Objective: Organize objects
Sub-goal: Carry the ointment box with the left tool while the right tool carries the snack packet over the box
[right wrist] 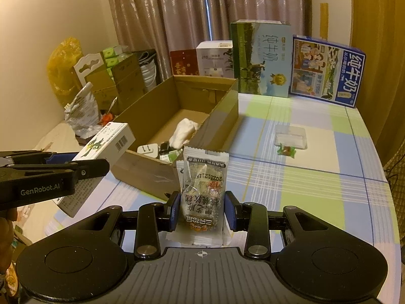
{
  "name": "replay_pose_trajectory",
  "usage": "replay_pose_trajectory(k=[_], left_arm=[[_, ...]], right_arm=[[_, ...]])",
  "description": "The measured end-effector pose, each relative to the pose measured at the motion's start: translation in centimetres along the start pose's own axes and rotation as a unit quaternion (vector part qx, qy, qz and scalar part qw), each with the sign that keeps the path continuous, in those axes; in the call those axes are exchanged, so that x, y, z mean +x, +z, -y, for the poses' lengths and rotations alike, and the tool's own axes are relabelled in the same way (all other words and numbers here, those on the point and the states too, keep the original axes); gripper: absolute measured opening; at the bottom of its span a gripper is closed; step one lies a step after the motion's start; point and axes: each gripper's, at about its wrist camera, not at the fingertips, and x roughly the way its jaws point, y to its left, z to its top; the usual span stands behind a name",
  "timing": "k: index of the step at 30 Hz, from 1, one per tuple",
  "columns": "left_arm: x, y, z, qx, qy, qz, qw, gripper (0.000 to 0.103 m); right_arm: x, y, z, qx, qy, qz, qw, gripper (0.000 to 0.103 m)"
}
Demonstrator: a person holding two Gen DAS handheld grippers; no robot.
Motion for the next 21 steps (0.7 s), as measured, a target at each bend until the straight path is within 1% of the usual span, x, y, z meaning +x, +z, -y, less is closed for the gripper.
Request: replay_pose_trajectory(k=[8, 21], left_arm=[[0.4, 0.4, -0.6, 0.004, 0.004, 0.002, 1.0000, 0.033], [2.8, 4.0, -3.6, 0.017, 0.019, 0.008, 0.9996, 0.033]], right_arm=[[0.9, 0.8, -0.7, -0.010, 0.004, 0.002, 1.000, 0.034], [4.0, 5.8, -2.7, -0.032, 0.024, 0.017, 0.999, 0.034]])
